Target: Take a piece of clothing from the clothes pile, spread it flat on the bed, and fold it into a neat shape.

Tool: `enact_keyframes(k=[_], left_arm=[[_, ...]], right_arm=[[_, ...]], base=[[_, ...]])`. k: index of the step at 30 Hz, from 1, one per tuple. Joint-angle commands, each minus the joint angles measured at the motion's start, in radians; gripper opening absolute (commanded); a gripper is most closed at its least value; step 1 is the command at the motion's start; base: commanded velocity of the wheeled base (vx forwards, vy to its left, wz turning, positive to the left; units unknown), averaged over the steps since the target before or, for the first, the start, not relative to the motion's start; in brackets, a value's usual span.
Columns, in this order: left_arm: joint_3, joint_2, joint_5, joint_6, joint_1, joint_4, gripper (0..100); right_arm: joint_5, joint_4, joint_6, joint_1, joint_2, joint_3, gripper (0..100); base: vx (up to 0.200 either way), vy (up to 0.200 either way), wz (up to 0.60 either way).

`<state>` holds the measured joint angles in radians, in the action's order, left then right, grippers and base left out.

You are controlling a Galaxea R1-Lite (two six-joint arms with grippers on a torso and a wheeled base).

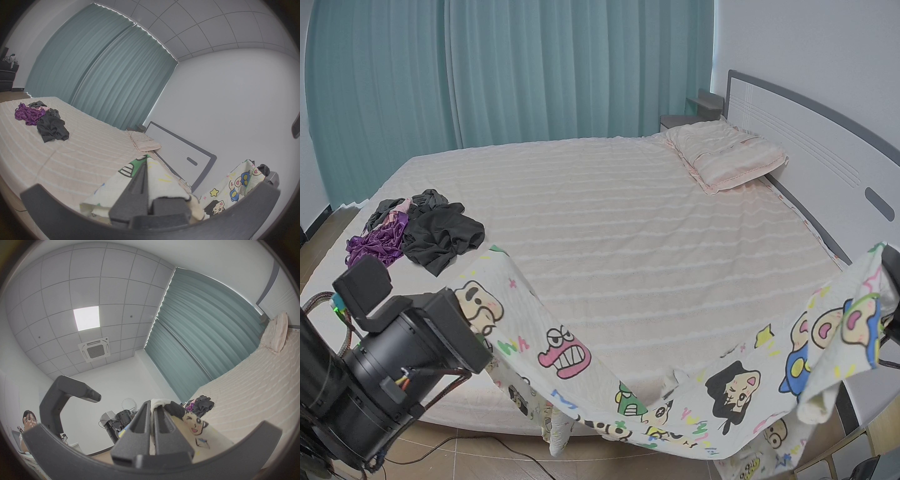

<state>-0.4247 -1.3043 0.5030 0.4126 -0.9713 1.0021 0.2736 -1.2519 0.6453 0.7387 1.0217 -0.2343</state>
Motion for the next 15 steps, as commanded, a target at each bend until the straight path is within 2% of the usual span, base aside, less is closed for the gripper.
enact_keyframes(k=[1,8,12,13,14,15], left_arm=[[0.001,0.062,0.0,-0.003,-0.004,-0.007,0],[0.0,0.057,0.023,-0.008,-0.003,-0.013,0],[0.001,0.034,0.025,-0.003,0.013,-0.122,0],[0.001,0.034,0.025,-0.003,0.013,-0.122,0],[-0.006,0.028,0.022,0.005,0.029,-0.143,0],[-0.009,0.019,0.02,0.011,0.043,-0.143,0]], right_arm=[[0.001,0.002,0.0,0.008,-0.048,-0.002,0],[0.002,0.002,0.002,-0.015,-0.002,0.0,0],[0.018,-0.011,0.016,-0.168,0.126,-0.025,0],[0.018,-0.011,0.016,-0.168,0.126,-0.025,0],[0.052,-0.017,0.019,-0.245,0.181,-0.059,0],[0.067,-0.015,0.02,-0.269,0.196,-0.074,0]], base=[[0.0,0.0,0.0],[0.0,0.0,0.0],[0.0,0.0,0.0],[0.0,0.0,0.0],[0.0,0.0,0.0],[0.0,0.0,0.0]])
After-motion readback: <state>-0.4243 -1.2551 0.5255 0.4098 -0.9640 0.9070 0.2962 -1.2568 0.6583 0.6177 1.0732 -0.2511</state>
